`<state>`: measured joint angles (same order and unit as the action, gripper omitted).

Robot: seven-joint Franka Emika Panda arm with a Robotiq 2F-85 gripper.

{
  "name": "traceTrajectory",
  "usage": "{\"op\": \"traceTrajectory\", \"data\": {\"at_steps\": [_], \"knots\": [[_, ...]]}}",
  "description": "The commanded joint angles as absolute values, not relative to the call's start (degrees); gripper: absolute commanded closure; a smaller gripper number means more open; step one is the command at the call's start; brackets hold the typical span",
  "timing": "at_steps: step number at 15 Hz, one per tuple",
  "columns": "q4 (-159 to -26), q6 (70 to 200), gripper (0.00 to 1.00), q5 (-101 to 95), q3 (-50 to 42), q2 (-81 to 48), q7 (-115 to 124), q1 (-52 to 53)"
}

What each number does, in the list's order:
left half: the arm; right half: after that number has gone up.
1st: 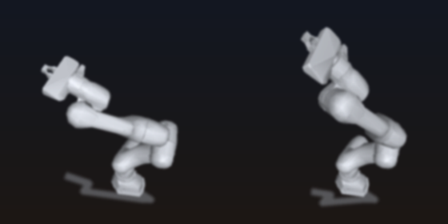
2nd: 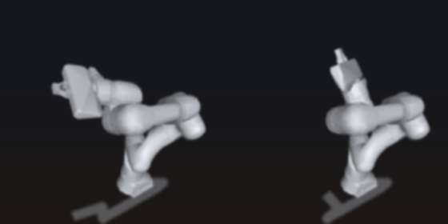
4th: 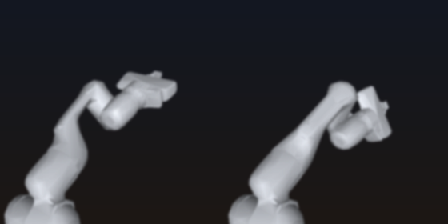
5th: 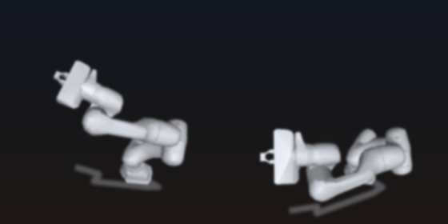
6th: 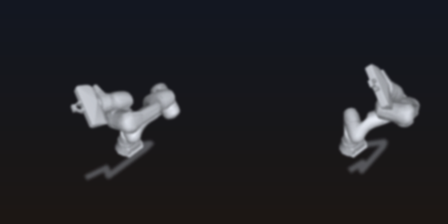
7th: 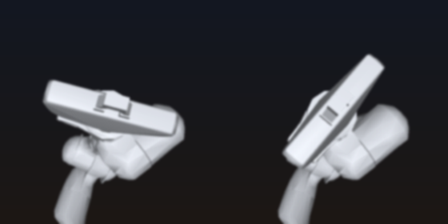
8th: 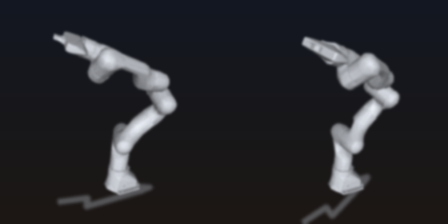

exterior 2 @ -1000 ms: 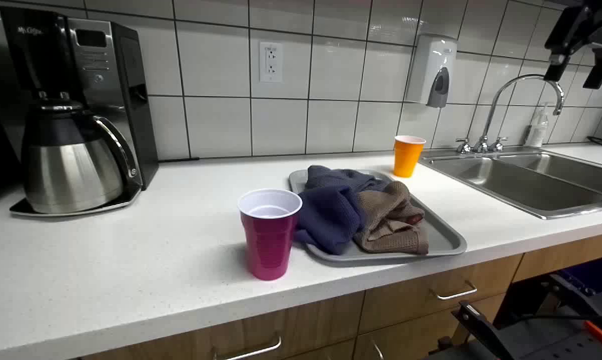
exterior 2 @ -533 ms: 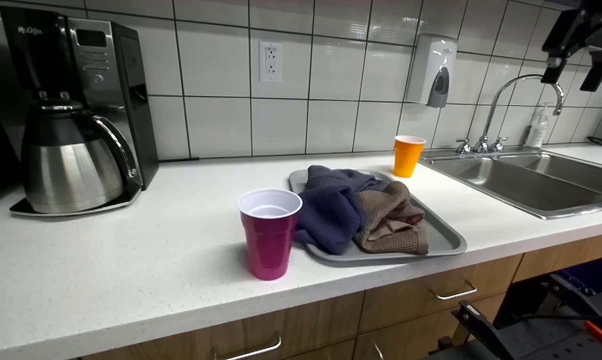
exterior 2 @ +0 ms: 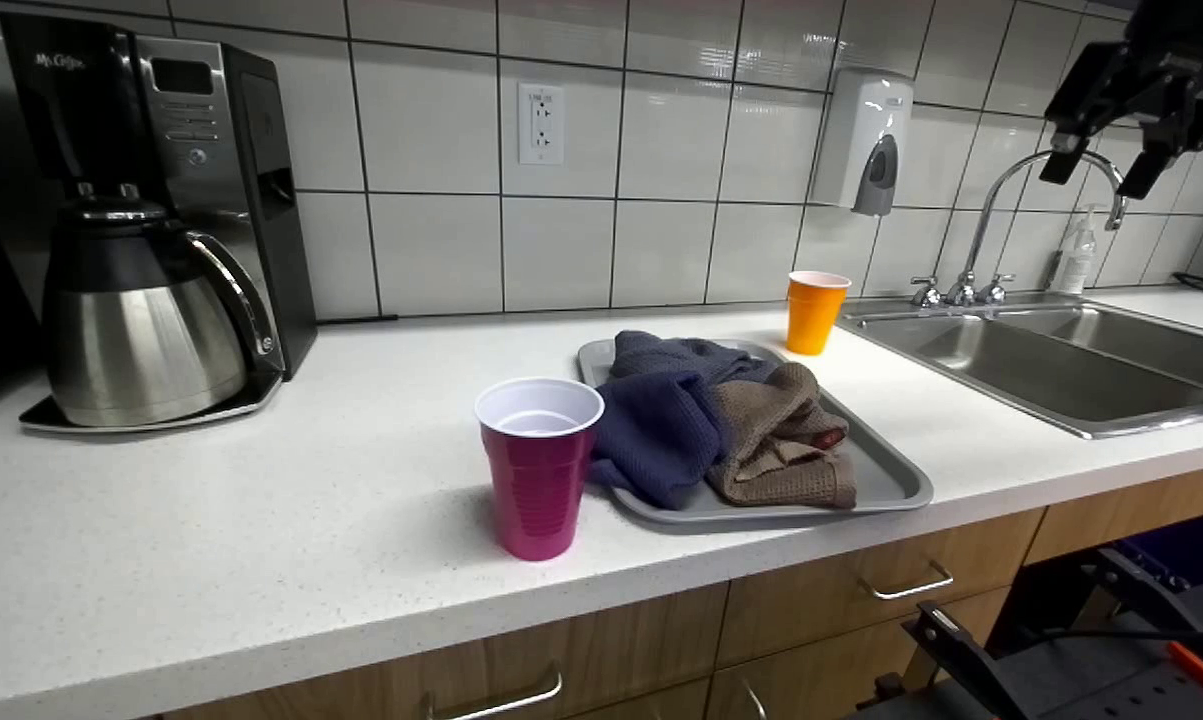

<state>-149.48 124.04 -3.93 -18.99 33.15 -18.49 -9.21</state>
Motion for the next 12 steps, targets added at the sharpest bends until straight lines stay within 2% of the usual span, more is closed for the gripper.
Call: {"op": "traceTrajectory", "data": {"at_steps": [1,12], "knots": [[-152.7,127.6,0.0,-2.3,-16.7,34.9,-16.4,-9.5],[-156.1,133.7,0.0,1.3,-10.6,32.9,-8.9,-6.4]]}}
